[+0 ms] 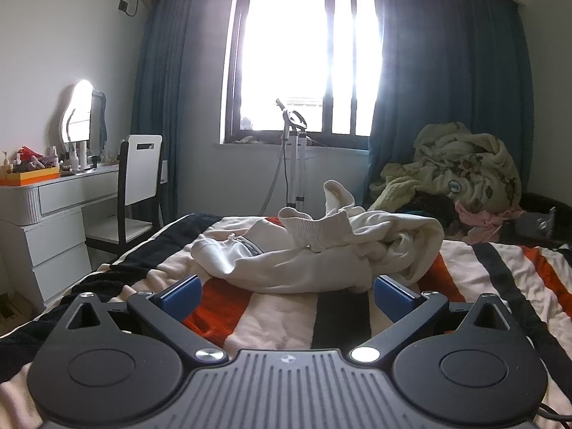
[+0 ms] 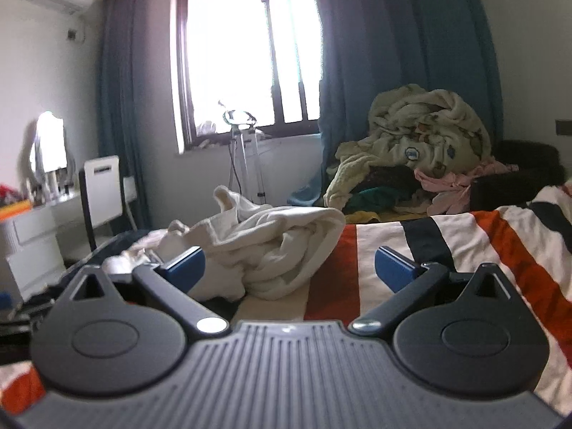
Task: Fold clothes
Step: 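Close the right gripper on the white sweatpants fabric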
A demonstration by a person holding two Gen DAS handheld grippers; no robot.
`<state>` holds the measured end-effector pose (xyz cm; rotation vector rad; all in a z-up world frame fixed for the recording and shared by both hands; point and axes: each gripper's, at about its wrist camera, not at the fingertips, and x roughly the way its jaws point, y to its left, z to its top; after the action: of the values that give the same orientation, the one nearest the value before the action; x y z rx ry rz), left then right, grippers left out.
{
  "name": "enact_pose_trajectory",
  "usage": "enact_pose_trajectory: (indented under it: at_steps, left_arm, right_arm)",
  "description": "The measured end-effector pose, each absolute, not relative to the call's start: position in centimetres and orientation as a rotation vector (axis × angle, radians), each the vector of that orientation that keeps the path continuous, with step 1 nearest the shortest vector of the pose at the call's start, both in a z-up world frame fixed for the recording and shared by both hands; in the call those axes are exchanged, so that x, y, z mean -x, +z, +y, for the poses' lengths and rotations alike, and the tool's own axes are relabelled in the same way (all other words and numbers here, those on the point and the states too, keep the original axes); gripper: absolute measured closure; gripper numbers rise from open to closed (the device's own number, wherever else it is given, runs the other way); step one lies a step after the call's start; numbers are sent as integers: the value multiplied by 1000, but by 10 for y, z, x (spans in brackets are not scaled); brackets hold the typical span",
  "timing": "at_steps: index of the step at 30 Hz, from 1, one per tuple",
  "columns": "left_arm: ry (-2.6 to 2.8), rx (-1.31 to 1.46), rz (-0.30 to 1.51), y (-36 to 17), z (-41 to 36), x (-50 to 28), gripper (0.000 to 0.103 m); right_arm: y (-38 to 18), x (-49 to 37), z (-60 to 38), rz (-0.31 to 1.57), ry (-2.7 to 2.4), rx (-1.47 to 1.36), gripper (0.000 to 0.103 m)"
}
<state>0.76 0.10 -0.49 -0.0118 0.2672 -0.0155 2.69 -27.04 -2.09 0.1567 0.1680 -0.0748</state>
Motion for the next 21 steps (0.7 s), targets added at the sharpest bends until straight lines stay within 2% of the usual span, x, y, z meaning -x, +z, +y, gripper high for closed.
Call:
enact_pose_trajectory:
  at_steps: [6,13,16,18,21]
  left_arm:
    - [-15,21,249,10,4,-15,0]
    - [19,57,217,48,12,-76,0]
    - [25,78,255,39,22,-109,0]
    - [28,99,291,27,30,-127,0]
    - [11,160,351,2,45,-146,0]
  right_arm:
    - [-10,-30,-273,143,-56,-190,0]
    - [9,-81,-277,167,89,-259,0]
    - [16,-120,-274,203,116,-242,1]
    - [19,-159,-269,259,103,-229,8]
    - [14,-219,-266,350,159,-287,10]
